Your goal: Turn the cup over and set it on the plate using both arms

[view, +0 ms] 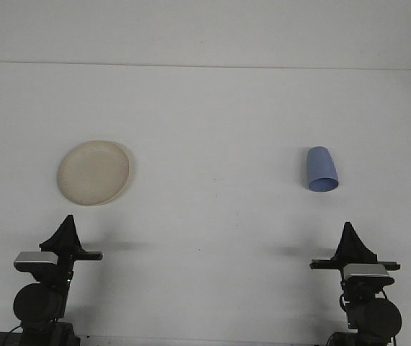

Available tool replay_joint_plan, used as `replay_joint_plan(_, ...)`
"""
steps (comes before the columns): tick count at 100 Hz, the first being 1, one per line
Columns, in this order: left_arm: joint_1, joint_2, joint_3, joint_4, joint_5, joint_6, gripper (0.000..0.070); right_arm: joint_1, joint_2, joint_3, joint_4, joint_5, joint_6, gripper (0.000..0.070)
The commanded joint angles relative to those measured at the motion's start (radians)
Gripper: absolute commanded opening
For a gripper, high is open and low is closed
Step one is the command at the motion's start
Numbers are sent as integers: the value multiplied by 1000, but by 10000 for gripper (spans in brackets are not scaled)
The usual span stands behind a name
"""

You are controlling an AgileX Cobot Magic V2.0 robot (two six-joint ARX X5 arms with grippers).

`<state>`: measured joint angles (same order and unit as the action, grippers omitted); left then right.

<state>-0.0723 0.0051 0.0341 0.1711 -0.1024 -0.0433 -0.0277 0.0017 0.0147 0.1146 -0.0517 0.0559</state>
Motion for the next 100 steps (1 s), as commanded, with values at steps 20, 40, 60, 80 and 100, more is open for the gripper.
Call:
replay_joint_plan(20,1,-2,-20,10,-1,-2,11,-2,-1,-2,12,0,0,0)
replay_joint_plan(40,1,-2,-20,10,-1,-2,11,-2,0,29,1,-1,0,0)
replay_joint_plan(60,1,-2,-20,10,-1,-2,11,-2,0,146,-124,-1,-1,0)
replay_joint_plan(80,1,-2,-20,10,-1,-2,11,-2,29,315,-323,-1,0,0)
replay_joint_plan(100,1,-2,-20,10,-1,-2,11,-2,151,521,-554,0,0,0)
